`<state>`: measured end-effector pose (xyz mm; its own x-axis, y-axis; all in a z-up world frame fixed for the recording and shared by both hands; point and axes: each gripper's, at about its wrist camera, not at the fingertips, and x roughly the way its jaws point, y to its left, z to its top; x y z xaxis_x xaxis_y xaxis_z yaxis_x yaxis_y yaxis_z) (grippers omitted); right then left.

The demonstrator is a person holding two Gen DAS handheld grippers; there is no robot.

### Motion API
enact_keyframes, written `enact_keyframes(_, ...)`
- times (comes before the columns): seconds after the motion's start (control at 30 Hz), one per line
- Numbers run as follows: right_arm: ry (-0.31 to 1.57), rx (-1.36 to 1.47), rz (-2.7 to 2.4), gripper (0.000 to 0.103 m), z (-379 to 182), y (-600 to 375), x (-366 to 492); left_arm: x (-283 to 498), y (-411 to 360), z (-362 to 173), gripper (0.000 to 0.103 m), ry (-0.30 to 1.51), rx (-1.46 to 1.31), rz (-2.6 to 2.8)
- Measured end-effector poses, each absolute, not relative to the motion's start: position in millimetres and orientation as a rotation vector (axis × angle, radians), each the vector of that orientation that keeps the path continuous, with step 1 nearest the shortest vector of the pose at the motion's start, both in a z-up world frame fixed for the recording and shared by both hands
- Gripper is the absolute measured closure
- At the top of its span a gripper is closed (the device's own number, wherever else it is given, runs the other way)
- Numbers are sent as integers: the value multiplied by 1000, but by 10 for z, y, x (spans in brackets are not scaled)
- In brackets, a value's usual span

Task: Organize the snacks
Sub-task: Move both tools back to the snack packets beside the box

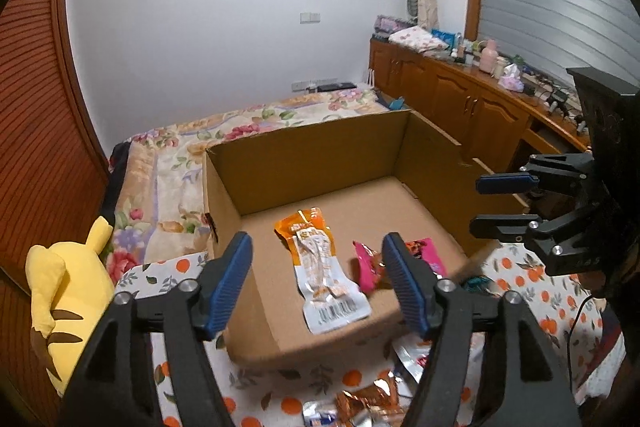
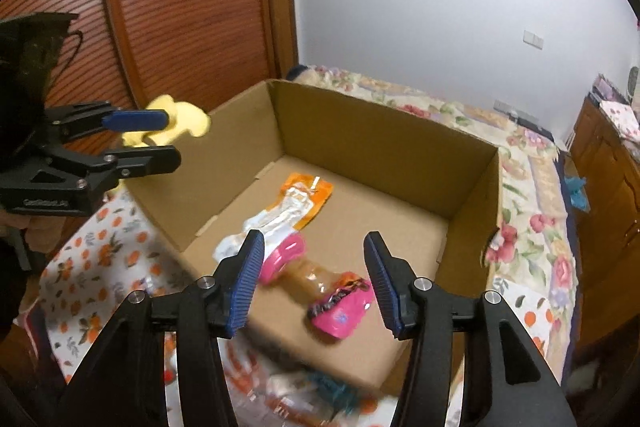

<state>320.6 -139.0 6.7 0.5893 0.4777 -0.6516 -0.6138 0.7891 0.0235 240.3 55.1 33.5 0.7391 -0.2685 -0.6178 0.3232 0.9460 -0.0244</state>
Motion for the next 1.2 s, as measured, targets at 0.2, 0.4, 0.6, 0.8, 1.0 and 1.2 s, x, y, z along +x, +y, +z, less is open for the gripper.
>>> enact_keyframes(0.2,665,-195,661,50,89,-1503,2804,1998,535,331,30,629,107,-353)
enact_keyframes(0.4,692,-167,645,49,-112,-1597,2574,1716,505,150,30,641,112,-373)
enact_keyframes(0.6,745,-147,635,49,-384,-1596,2481,1558,466,-97,30,686,105,-400)
enact_keyframes(0.8,813,-181,650,49,-642,-1533,2438,1450,407,-370,30,735,111,-399)
enact_keyframes(1.0,872,-201,649,49,-855,-1540,2458,1380,393,-570,30,772,96,-401)
enact_keyframes(1.2,919,-205,657,49,-972,-1549,2564,1347,430,-680,30,796,69,-401)
